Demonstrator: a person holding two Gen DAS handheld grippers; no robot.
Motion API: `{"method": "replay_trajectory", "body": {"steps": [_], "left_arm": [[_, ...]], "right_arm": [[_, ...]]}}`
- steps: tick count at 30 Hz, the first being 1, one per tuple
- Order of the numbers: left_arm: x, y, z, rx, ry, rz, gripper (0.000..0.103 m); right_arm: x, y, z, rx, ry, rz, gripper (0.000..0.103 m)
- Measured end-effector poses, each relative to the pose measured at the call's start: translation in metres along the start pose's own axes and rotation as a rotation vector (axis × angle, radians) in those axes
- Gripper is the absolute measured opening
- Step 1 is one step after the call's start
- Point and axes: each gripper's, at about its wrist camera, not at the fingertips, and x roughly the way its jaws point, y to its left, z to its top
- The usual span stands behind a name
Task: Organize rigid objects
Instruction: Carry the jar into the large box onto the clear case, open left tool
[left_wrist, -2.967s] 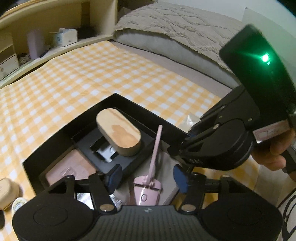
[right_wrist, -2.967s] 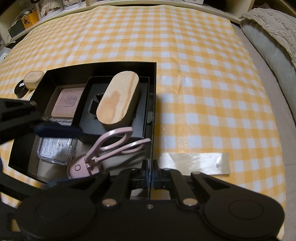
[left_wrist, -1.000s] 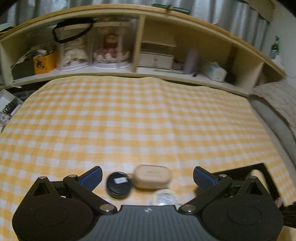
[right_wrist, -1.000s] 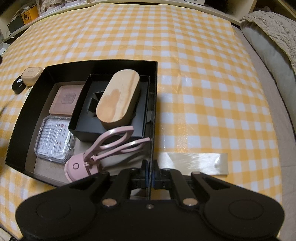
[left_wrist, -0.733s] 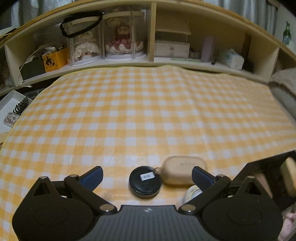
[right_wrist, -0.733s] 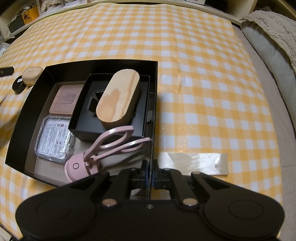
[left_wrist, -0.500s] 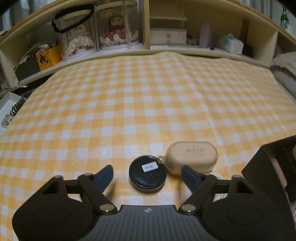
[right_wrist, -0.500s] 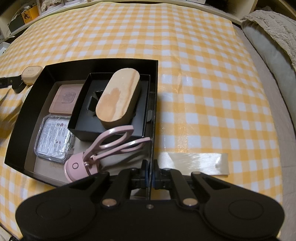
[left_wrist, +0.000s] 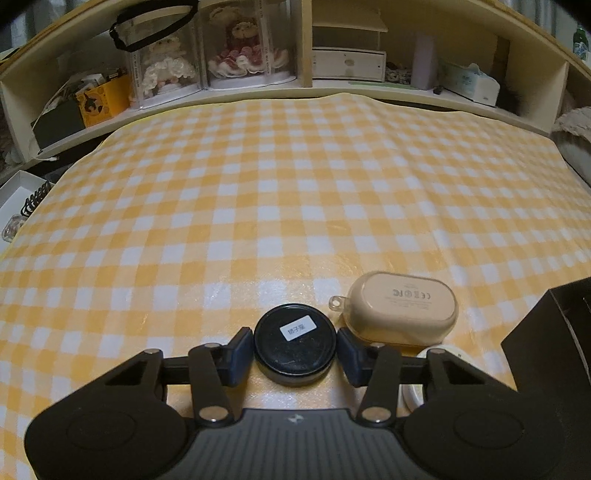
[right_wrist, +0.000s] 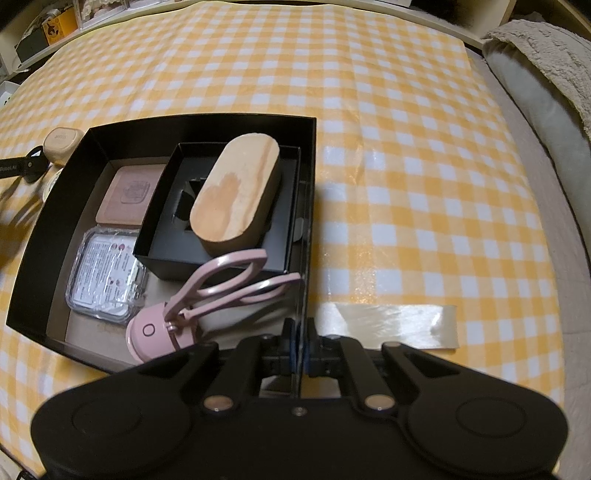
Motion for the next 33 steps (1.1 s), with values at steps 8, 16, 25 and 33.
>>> {"method": "replay_trajectory", "body": {"steps": [8,16,25,33], "left_arm": [[-0.049,-0.014,0.026,-0.046,-0.143,-0.069,0.050],[-0.098,-0.089,0.020,0.185,-0.163,-0.348,0.050],[-0.098,-0.160,-0.025,0.467,0.000,-0.471,0.050],[-0.083,-0.179,-0.047,0.536,0.075,-0.499,0.051]], "right_arm": [[0.000,-0.001,-0.001,-0.002,0.001,-0.002,0.005],[-0.001,0.001,-0.001,-0.005,0.002,-0.007,0.005],[0.000,0.003,-0.001,-0.008,0.003,-0.010,0.005],[0.002,0.007,0.001,-0.013,0.004,-0.016,0.005]]}}
